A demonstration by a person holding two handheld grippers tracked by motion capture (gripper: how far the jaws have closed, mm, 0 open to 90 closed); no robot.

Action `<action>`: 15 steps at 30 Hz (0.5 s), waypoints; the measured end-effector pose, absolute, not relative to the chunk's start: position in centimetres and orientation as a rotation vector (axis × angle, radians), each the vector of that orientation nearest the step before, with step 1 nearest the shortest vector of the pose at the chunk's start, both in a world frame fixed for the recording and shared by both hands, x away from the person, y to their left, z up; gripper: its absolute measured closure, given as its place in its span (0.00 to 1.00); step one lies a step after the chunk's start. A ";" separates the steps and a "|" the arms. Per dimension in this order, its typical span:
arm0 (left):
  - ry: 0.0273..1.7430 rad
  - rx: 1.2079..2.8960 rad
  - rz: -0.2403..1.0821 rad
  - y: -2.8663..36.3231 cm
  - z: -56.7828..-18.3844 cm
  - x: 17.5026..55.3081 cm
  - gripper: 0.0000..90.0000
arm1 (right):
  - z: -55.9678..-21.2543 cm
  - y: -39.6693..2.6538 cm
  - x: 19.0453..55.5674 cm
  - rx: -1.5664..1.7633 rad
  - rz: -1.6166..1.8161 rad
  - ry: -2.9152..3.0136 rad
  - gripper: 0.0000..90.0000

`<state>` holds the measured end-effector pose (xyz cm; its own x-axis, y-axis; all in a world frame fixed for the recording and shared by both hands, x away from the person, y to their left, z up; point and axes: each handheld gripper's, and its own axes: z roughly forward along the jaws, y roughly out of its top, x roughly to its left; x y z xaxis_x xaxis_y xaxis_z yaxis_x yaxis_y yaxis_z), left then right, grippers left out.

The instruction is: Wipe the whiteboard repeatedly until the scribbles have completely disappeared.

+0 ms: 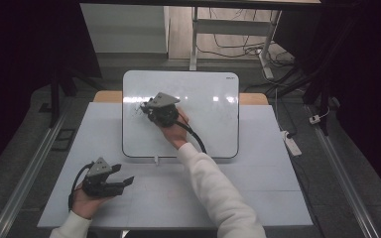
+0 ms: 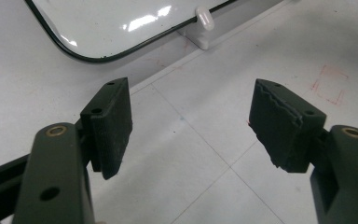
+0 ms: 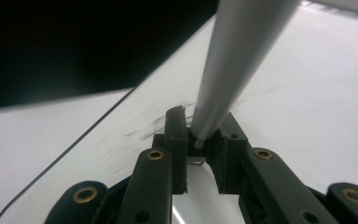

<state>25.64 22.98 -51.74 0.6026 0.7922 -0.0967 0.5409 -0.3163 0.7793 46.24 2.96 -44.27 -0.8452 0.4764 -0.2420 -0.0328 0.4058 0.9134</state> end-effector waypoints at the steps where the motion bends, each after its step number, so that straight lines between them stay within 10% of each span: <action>1: 1.055 2.007 0.387 23.0 -51.8 25.7 0.34 | -44.3 3.0 46.2 0.378 1.442 2.196 0.86; 15: 1.059 2.002 0.383 23.2 -51.8 25.7 0.34 | -43.6 3.8 47.1 0.333 1.422 2.254 0.86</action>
<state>25.74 23.20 -51.79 0.6003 0.7932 -0.1027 0.5437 -0.3105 0.7798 47.15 3.83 -43.55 -0.8688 0.4303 -0.2450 -0.0357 0.4390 0.8978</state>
